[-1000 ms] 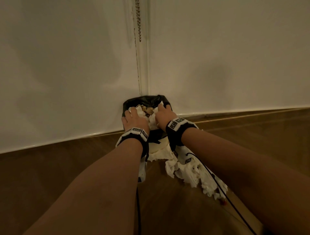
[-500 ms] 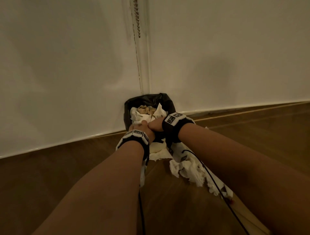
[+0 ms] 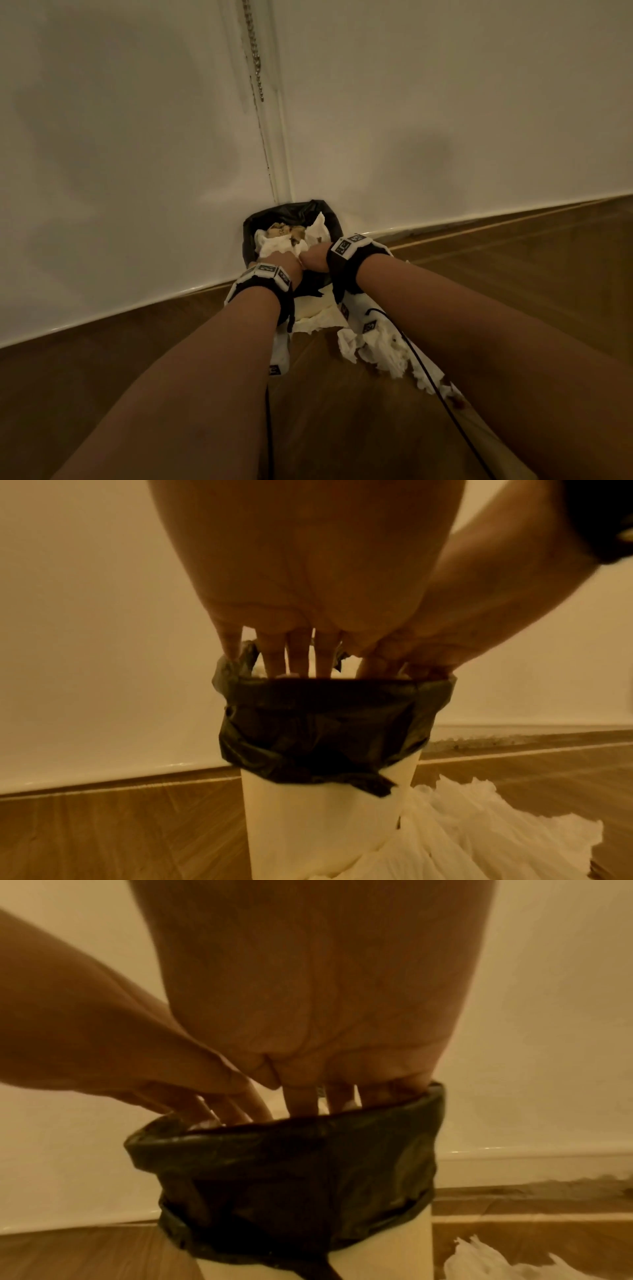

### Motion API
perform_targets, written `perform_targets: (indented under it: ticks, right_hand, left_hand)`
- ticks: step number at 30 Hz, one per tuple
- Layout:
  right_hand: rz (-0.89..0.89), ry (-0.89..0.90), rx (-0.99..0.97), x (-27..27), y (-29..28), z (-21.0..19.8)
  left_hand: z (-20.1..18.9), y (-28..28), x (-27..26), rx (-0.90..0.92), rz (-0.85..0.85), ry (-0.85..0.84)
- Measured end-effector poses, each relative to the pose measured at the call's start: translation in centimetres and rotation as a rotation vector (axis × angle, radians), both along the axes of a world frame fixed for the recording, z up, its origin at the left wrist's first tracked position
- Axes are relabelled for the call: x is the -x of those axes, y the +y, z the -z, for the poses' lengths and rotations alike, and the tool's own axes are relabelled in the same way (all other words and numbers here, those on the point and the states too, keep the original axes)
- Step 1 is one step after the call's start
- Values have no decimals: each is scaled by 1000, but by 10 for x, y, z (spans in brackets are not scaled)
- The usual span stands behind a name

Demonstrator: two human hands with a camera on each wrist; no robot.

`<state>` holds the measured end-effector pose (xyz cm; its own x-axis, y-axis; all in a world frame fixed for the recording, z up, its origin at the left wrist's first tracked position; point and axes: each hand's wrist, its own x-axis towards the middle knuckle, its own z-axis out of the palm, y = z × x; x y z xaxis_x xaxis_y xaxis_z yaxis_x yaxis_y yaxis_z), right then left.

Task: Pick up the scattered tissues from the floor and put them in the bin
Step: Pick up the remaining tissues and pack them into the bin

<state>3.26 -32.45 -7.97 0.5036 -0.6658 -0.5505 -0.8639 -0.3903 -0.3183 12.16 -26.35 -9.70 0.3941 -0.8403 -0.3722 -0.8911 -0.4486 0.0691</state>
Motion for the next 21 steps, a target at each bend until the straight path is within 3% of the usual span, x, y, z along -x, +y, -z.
perform_targets:
  ticks: [6,10,16,21]
  right_hand:
    - [-41,-113,88,55,20,-48]
    - [-6,-146,166,109,31,-65]
    - [127,-146,184,184,47,-73]
    - [253,-178,142,241,59,-62]
  left_hand:
    - [-57,8,6,204,22,-61]
    - [-77,23,41,289,78,-32]
    - [-53,53,110,317,153,180]
    - [-32,70,153,184,140,227]
